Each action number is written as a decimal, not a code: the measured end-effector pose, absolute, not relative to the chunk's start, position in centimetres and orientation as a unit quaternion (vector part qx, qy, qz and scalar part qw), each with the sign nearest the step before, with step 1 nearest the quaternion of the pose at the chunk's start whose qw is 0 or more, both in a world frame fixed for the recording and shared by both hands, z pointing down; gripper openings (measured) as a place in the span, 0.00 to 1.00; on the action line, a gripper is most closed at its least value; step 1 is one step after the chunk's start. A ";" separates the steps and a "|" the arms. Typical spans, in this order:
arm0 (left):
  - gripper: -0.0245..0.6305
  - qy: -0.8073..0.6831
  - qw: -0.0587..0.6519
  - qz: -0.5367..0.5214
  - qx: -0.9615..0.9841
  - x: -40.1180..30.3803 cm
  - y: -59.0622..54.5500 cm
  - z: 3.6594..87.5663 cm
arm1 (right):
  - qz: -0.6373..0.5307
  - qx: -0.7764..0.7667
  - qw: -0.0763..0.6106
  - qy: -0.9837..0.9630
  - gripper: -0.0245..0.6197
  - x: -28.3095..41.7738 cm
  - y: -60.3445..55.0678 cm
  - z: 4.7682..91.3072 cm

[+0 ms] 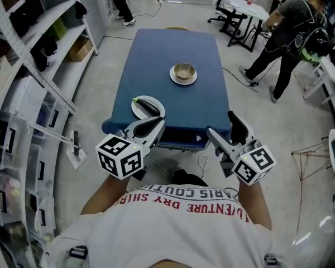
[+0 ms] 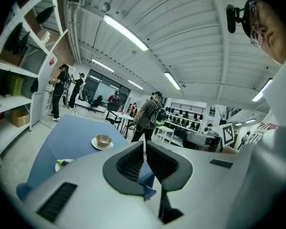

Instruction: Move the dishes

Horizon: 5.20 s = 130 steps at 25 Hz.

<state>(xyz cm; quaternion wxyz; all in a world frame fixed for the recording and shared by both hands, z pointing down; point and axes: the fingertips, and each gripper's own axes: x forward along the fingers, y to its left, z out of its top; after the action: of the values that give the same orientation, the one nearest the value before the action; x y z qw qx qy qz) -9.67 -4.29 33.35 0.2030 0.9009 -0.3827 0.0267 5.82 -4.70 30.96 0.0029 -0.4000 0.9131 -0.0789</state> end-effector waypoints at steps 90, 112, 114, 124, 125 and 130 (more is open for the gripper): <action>0.10 -0.505 0.230 0.092 0.827 -10.8 -33.0 48.4 | -0.033 -0.424 -0.093 0.900 0.48 4.7 -43.7 41.0; 0.10 -0.492 0.229 0.111 0.833 -9.2 -33.6 48.7 | -0.098 -0.484 -0.146 0.857 0.48 12.7 -43.8 49.8; 0.10 -0.492 0.229 0.110 0.833 -9.3 -33.6 48.7 | -0.095 -0.487 -0.139 0.857 0.48 12.8 -43.8 49.8; 0.10 -0.488 0.231 0.104 0.835 -9.2 -33.0 48.4 | -0.056 -0.487 -0.155 0.858 0.52 12.8 -42.3 48.8; 0.10 -0.488 0.231 0.102 0.836 -9.3 -32.8 48.2 | -0.045 -0.485 -0.161 0.858 0.52 12.8 -42.1 48.4; 0.10 -0.484 0.228 0.098 0.839 -9.2 -31.9 47.7 | 0.048 -0.453 -0.204 0.866 0.54 11.5 -40.5 45.0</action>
<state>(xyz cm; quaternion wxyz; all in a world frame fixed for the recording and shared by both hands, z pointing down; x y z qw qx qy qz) -9.22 -31.95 47.68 0.2281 0.8390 -0.4842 0.0983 11.51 -40.52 45.03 -0.2038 -0.4535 0.8663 0.0481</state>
